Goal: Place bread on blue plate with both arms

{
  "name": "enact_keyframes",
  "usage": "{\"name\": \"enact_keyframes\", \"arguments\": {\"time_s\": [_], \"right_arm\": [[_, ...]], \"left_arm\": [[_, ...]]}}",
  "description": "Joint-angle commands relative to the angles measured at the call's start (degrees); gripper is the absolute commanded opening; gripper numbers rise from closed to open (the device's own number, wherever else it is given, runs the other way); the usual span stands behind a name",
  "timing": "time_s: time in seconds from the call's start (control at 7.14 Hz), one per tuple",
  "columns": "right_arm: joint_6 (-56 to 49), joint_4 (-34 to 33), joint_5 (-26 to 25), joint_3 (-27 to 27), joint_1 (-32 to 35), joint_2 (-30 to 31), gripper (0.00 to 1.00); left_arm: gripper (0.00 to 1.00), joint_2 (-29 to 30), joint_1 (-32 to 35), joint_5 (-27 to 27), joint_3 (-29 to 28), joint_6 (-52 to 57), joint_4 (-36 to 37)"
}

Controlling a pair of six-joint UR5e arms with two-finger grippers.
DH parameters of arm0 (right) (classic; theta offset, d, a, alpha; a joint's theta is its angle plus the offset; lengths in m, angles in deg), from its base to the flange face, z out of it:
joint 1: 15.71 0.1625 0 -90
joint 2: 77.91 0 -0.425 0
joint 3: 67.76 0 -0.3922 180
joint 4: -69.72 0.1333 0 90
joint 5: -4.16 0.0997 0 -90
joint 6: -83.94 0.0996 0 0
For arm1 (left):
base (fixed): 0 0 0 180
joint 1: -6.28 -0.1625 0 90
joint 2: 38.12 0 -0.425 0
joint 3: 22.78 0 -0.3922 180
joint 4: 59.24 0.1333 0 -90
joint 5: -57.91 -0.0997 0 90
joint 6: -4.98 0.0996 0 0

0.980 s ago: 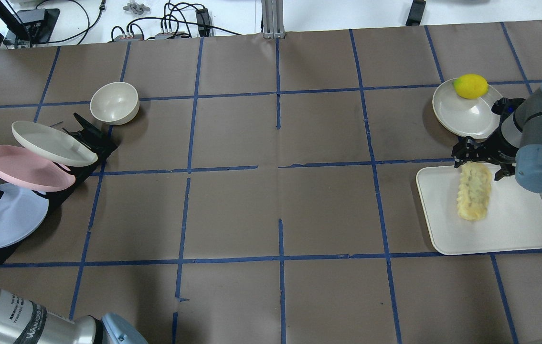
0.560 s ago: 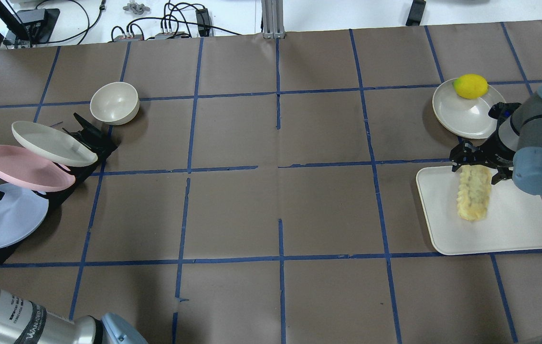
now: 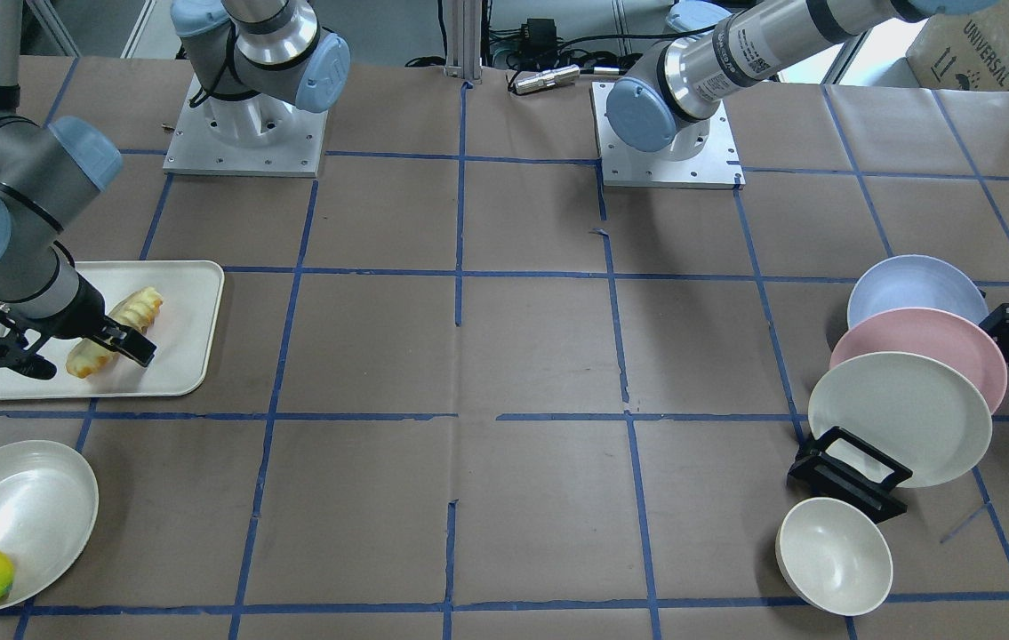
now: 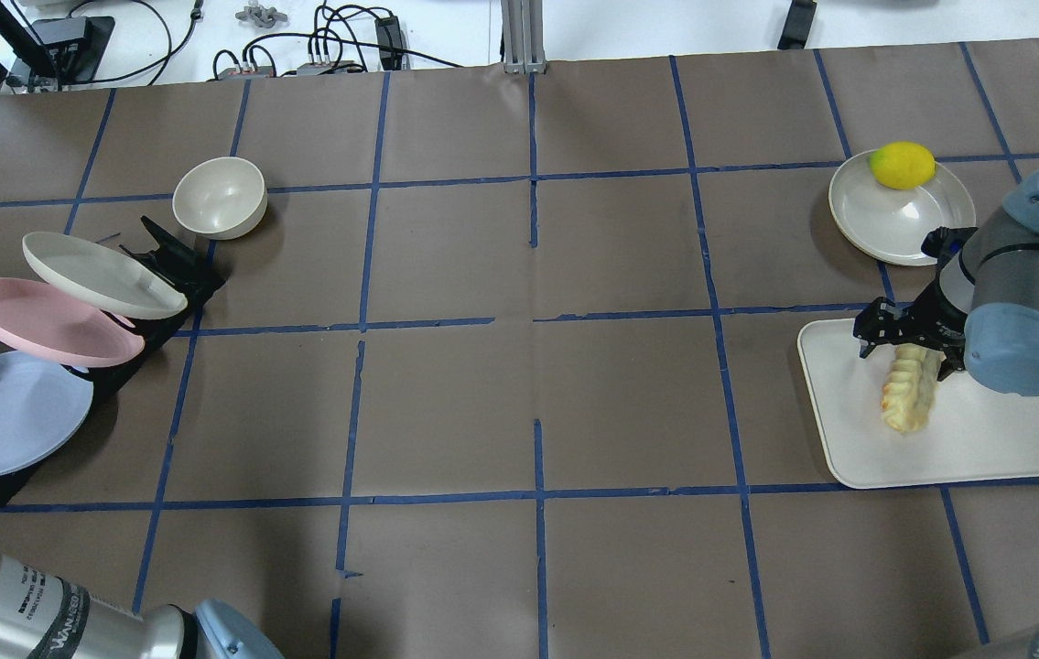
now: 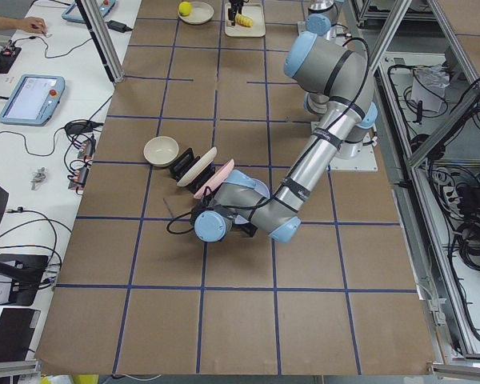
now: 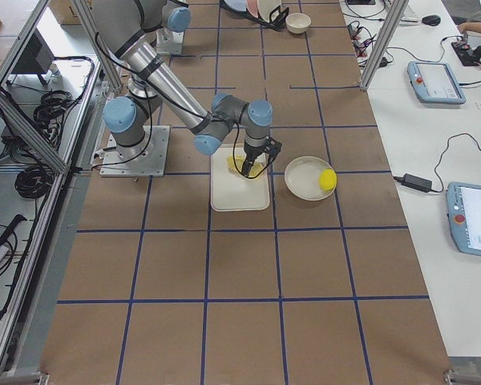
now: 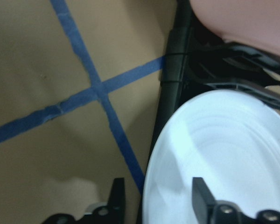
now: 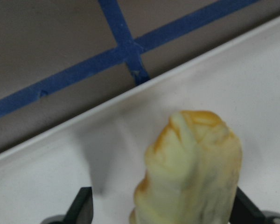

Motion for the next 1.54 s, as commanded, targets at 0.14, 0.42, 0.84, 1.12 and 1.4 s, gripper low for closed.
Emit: {"name": "enact_keyframes", "arguments": {"time_s": [0.14,0.42,0.84,1.12,1.4], "right_arm": [[-0.1,-0.5,-0.8,-0.9,-0.1,-0.5,0.89],[-3.1,-0.6,-0.8,-0.8,0.0,-0.4,0.37],[-4.8,0.1,-0.7,1.3,0.0,1.0,0.16],[-5.5,3.9,-0.7,5.3,0.1,2.3,0.16],[-6.0,11.3,-0.7,8.9,0.3,7.7,0.17]], "left_arm": [[0.0,-2.5,0.0,-1.3,-0.2,-0.3,-0.6],[0.0,-8.2,-0.1,-1.5,-0.2,-0.5,-7.0],[0.01,-16.7,-0.2,-1.6,0.1,-0.4,-15.3],[0.01,-20.0,0.2,-1.4,0.6,-3.5,-18.6],[0.01,-20.9,0.9,-0.2,1.0,-7.3,-18.9]]}}
